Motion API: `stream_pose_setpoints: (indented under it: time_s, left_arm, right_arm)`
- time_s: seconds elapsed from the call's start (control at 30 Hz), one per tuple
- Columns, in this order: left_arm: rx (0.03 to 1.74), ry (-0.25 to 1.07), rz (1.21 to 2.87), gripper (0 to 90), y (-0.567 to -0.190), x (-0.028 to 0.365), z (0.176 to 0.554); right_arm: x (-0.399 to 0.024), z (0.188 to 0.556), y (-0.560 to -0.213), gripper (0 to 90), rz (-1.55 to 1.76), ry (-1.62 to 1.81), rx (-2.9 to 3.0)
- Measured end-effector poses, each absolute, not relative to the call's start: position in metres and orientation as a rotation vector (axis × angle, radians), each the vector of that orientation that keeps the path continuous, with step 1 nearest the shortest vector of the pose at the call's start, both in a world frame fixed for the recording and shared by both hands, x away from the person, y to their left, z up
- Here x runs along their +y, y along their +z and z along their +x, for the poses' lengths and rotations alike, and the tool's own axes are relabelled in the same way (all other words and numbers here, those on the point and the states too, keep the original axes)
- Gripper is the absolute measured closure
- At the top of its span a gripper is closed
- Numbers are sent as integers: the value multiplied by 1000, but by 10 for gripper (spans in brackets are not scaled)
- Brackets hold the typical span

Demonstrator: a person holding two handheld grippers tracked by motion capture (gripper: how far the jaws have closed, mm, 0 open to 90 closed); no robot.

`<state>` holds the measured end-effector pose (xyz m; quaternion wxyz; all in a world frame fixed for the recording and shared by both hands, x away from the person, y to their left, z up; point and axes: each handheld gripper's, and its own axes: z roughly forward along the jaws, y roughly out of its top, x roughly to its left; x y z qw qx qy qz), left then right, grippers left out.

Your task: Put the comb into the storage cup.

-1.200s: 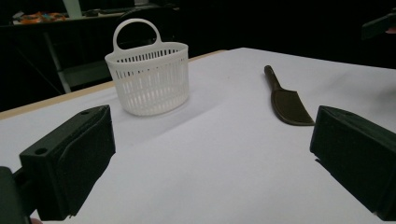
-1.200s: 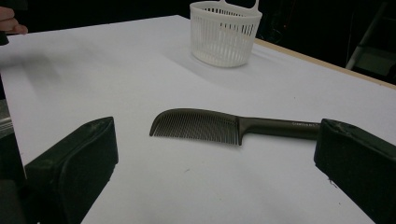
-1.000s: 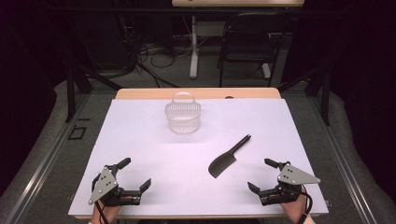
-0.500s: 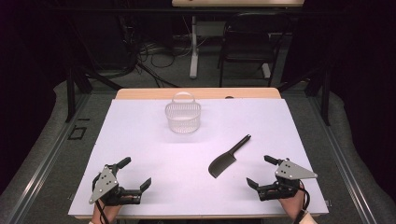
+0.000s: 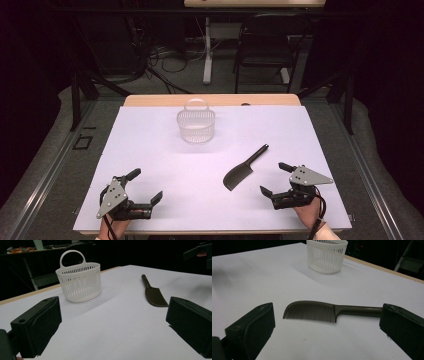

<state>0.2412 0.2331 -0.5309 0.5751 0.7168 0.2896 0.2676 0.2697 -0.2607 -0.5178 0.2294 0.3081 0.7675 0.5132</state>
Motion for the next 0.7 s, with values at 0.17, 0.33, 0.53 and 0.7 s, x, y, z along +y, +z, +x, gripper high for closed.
stream_pose_setpoints:
  time_s: [0.17, 0.33, 0.53, 0.7]
  left_arm:
    - [677, 627, 1687, 2, -531, 232, 241]
    - [685, 621, 1681, 2, -532, 232, 242]
    - [675, 628, 1686, 2, -531, 233, 242]
    - [673, 629, 1686, 3, -531, 232, 242]
  right_arm:
    - [-259, 277, -518, 0, 861, 1413, 2116]
    - [-258, 285, -518, 0, 886, 1410, 2129]
    - [-257, 292, -519, 0, 889, 1404, 2138]
    - [-258, 301, -518, 0, 908, 1378, 2141]
